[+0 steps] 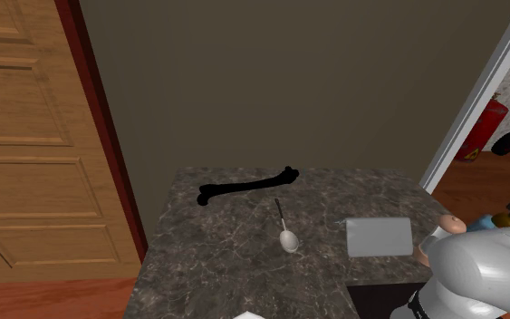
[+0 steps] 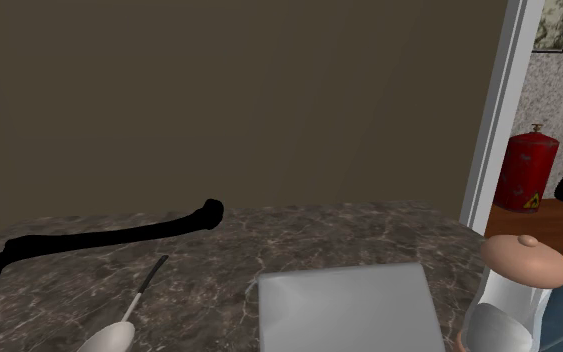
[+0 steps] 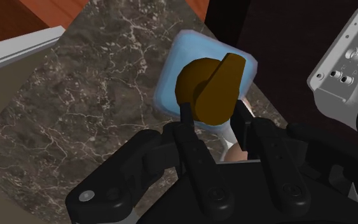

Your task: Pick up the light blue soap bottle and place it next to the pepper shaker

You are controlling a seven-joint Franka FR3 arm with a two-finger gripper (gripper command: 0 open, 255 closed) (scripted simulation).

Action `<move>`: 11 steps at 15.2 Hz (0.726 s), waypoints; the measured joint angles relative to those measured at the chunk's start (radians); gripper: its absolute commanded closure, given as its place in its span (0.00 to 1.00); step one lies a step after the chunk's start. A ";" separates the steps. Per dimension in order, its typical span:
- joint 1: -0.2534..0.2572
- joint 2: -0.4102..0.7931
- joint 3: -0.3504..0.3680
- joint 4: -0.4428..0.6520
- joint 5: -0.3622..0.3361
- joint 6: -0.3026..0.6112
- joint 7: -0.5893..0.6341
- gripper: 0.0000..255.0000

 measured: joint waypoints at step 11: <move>0.001 0.003 -0.004 -0.003 -0.001 0.002 0.000 0.00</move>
